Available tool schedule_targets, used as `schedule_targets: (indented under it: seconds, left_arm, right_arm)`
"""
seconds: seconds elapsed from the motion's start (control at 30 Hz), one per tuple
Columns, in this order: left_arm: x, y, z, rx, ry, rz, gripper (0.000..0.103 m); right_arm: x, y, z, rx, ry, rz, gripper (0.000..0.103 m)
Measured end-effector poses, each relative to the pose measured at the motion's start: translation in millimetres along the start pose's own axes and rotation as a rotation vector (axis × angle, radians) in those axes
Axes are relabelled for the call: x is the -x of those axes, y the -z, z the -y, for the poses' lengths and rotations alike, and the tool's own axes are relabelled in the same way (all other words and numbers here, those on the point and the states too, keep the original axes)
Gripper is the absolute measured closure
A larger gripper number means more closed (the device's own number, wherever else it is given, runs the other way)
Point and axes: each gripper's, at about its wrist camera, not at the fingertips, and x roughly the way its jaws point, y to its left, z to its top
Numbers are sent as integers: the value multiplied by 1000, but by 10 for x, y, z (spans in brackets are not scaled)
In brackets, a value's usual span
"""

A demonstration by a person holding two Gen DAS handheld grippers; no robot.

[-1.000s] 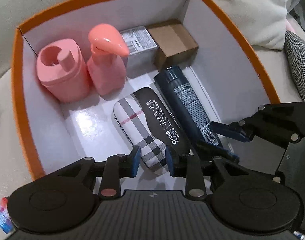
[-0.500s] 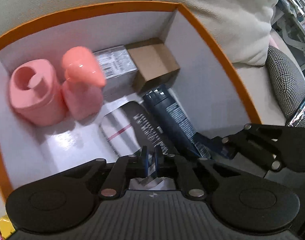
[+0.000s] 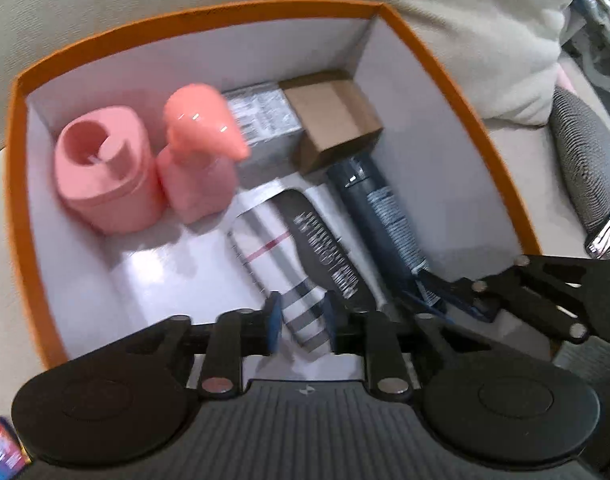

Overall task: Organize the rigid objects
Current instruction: 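Lower the glasses case and spray can into the box and open both tools, then withdraw both open tools from the box toward the card deck and Vaseline tube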

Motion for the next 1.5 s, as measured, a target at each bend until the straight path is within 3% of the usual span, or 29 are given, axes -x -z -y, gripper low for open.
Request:
schedule_targets:
  seconds: [0.17, 0.27, 0.67, 0.87, 1.2, 1.5]
  left_arm:
    - [-84, 61, 5, -4, -18, -20, 72]
    - [-134, 47, 6, 7, 9, -10, 72]
    - [-169, -29, 26, -7, 35, 39, 79]
    - [-108, 16, -17, 4, 31, 19, 79]
    - [435, 324, 31, -45, 20, 128, 79]
    - [1145, 796, -110, -18, -40, 313, 79]
  right_arm:
    - [72, 120, 3, 11, -33, -11, 94]
    - [78, 168, -35, 43, -26, -20, 94]
    - [-60, 115, -209, 156, 21, -32, 94]
    - [51, 84, -281, 135, 29, -37, 95]
    - [244, 53, -189, -76, -21, -13, 93]
    - [616, 0, -241, -303, -98, 70, 85]
